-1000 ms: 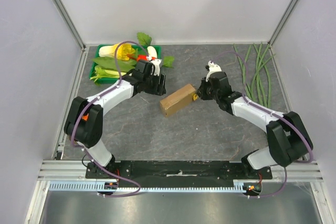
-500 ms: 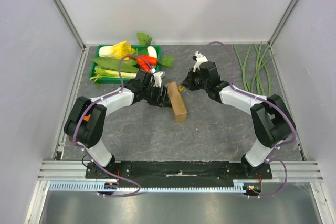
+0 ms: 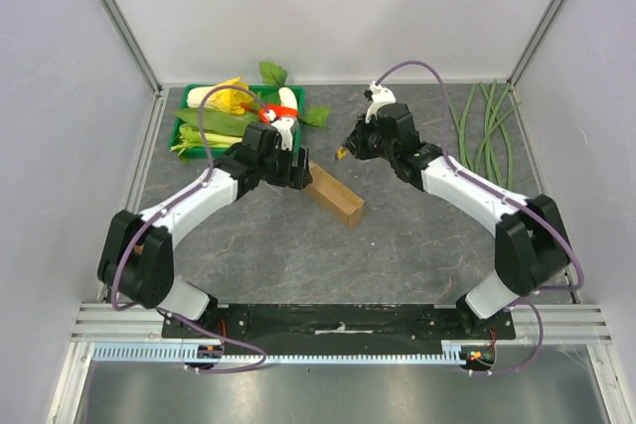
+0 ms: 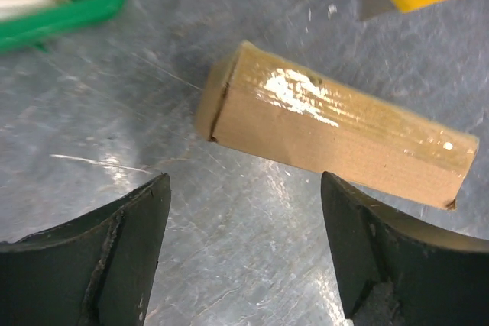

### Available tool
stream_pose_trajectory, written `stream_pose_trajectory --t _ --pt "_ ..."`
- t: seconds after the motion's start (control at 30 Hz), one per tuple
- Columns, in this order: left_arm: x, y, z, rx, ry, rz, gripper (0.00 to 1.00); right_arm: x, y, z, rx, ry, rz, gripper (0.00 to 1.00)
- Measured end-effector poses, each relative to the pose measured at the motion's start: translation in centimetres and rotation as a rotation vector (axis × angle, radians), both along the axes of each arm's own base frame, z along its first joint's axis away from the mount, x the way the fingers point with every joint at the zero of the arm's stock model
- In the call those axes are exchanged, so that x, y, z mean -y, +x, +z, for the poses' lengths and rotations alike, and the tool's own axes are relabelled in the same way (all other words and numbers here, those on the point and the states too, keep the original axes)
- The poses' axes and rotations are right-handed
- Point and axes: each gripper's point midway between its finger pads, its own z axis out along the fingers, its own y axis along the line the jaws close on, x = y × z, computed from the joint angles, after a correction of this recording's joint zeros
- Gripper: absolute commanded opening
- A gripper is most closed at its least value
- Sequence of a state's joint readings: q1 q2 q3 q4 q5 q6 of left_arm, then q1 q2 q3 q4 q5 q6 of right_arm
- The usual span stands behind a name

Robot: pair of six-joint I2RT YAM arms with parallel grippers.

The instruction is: Unpack the express box

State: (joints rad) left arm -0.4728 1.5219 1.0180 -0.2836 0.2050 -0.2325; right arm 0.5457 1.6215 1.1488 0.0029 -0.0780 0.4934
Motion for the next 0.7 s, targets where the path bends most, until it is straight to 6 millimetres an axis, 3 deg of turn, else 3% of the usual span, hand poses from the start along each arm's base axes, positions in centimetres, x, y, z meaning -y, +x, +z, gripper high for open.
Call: stream_pose_trajectory --t 0.2,0.33,0.43,0.53,0.6,0.7 --pt "-1.6 2.2 5.3 0.184 0.023 0.065 0.99 1.9 -1.3 5.8 0.115 -0.010 -0.017 0.00" --pt "-1.5 4.2 8.6 0.273 -0.001 0.081 1.00 2.0 -3.7 7.4 0.166 -0.030 0.083 0.00" --pt "-0.9 5.8 11.1 0.330 -0.055 0.073 0.97 1.6 -6.6 6.0 0.157 -0.065 0.174 0.00" --pt "0.4 7.4 12.3 0.334 -0.107 0.027 0.87 0.0 -10.0 3.3 0.114 -0.109 0.284 0.00" --pt "1.8 8.4 12.3 0.314 -0.140 -0.021 0.83 -0.8 -11.9 1.4 0.079 -0.134 0.339 0.00" --pt "4.1 9.2 10.6 0.248 -0.179 -0.100 0.82 -1.3 -13.9 -0.9 0.036 -0.159 0.384 0.00"
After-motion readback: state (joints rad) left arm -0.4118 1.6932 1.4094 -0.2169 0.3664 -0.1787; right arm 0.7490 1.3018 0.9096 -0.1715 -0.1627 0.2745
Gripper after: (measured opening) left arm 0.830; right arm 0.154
